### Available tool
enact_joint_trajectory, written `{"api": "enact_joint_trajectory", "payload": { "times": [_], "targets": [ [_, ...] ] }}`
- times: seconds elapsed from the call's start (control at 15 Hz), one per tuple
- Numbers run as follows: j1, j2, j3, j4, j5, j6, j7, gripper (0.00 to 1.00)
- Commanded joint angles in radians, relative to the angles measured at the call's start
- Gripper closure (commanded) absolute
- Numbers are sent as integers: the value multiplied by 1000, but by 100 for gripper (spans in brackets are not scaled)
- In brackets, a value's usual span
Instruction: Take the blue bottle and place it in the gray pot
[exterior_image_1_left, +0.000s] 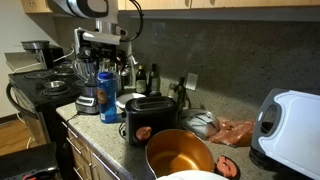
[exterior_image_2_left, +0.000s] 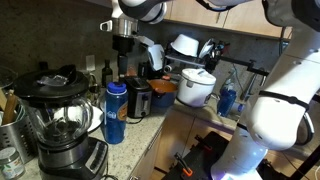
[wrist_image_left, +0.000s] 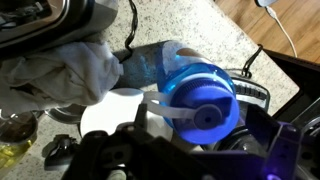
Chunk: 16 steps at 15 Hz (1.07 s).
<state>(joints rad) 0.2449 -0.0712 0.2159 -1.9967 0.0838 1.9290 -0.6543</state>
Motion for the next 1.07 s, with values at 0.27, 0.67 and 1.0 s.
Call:
{"api": "enact_joint_trajectory", "payload": {
  "times": [0.27,0.67,1.0],
  "targets": [
    [11,-80,-10,-8,22,-79,-231,0],
    [12,-73,-17,-22,53,-54,-395,0],
    [11,-47,-12,-16,71,-49,-482,0]
  ]
}}
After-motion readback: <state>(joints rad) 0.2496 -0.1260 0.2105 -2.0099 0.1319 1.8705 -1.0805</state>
